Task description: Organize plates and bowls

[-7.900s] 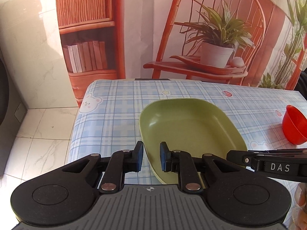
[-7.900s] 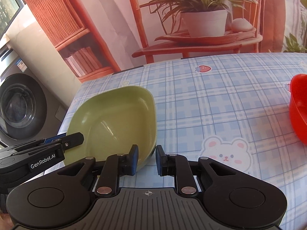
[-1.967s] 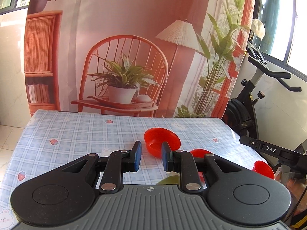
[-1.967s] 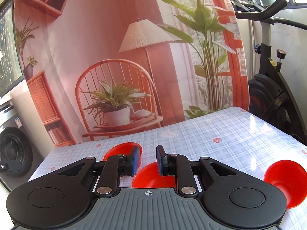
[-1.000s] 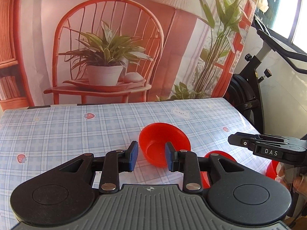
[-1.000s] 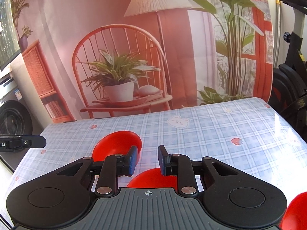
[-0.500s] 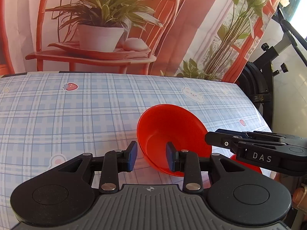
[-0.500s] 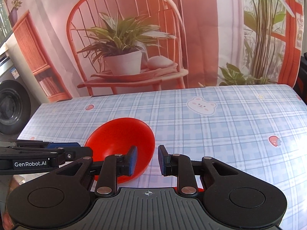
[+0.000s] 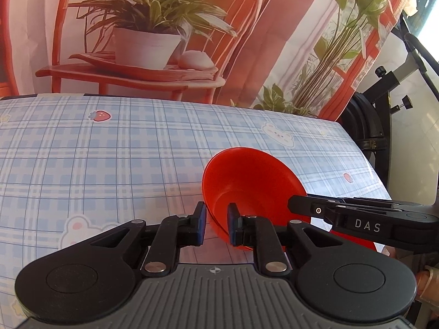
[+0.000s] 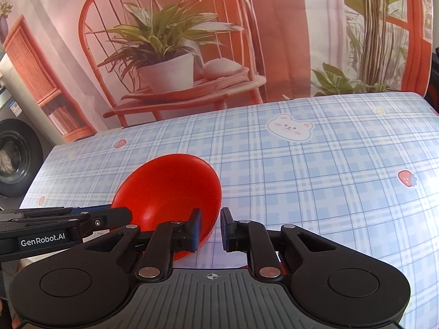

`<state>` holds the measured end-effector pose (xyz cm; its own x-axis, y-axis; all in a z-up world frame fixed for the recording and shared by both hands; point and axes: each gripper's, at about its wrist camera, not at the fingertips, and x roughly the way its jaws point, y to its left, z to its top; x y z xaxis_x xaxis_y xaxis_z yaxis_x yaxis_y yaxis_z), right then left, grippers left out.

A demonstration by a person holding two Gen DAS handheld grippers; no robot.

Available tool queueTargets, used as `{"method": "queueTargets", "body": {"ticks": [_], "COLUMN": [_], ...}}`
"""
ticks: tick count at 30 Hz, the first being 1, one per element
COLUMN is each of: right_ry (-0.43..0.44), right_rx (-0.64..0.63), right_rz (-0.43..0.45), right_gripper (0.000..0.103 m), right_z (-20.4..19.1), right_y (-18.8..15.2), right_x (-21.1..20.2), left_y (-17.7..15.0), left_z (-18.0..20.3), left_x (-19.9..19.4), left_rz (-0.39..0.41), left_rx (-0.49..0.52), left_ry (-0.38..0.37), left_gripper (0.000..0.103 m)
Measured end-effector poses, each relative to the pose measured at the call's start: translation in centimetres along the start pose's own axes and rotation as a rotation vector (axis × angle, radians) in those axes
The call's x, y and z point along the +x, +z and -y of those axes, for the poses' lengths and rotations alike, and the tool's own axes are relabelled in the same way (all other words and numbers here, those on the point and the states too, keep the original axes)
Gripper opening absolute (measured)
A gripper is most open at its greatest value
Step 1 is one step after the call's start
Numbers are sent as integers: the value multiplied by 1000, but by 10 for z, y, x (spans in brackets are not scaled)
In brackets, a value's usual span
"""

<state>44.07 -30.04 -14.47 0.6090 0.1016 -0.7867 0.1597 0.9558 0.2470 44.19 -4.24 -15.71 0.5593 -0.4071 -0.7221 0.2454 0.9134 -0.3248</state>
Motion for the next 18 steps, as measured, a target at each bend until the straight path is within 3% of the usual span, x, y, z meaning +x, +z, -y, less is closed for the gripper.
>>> {"method": "queueTargets", "body": {"ticks": [18], "right_ry": [30], "right_rx": [49], "right_rz": [210], "right_gripper": [12], "right_z": [-12], "right_y": [-15], "right_x": [-92], "left_y": [3], "left_z": [46], "left_x": [-72], "left_rz": [104], "left_rx": [57], "left_ry": [11], "left_gripper": [17]}}
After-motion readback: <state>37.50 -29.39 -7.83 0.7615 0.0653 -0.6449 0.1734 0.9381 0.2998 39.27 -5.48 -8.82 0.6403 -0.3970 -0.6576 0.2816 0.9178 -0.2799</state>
